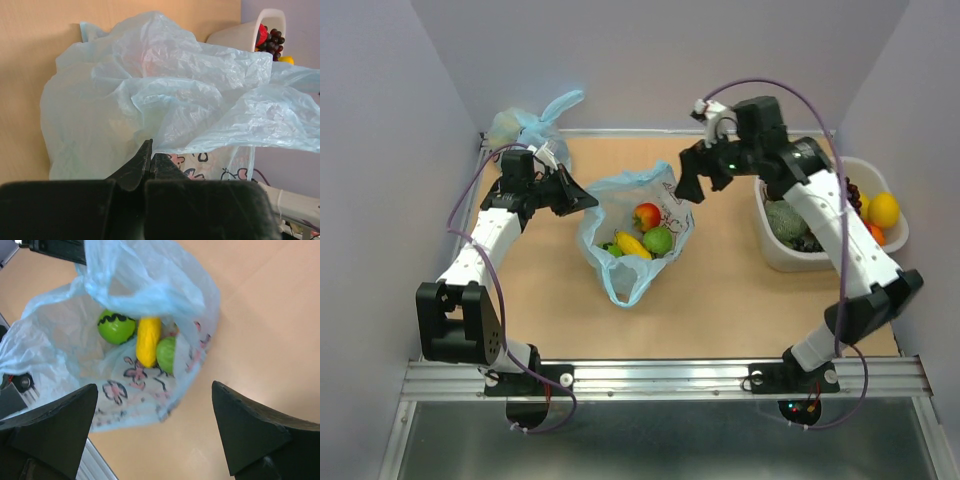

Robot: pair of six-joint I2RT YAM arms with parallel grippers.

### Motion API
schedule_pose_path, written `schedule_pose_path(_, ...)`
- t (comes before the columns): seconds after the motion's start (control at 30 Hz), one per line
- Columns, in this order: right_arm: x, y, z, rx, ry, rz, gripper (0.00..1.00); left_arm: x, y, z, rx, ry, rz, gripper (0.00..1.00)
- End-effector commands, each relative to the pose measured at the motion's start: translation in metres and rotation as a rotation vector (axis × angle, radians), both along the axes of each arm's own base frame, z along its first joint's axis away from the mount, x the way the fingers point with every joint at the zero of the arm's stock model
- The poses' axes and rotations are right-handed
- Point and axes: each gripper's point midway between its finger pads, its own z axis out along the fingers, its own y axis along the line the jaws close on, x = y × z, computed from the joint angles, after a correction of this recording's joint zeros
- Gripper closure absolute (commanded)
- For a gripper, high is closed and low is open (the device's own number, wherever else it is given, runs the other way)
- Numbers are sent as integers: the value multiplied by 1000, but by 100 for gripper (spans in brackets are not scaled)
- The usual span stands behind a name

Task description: Place the fake fruits into the plastic bag and tie a complex knot

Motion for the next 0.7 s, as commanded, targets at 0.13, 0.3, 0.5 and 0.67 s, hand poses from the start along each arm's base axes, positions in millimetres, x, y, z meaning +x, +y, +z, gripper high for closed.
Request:
schedule_pose_path(0.13, 25, -172, 12, -117, -35, -397, 0, 4, -1, 15, -1, -55, -26, 100)
schedule_pose_path(0.3, 37, -300, -16, -289, 123, -601, 0, 3, -1, 16, -9, -58, -26, 100)
schedule_pose_path(0.5, 54, -389, -43, -572, 176, -739, 0, 2, -2, 15, -12, -60, -35, 100)
schedule_pose_path(0.67, 67, -433, -63, -729, 225, -834, 0, 5, -3, 18, -23, -65, -36, 100)
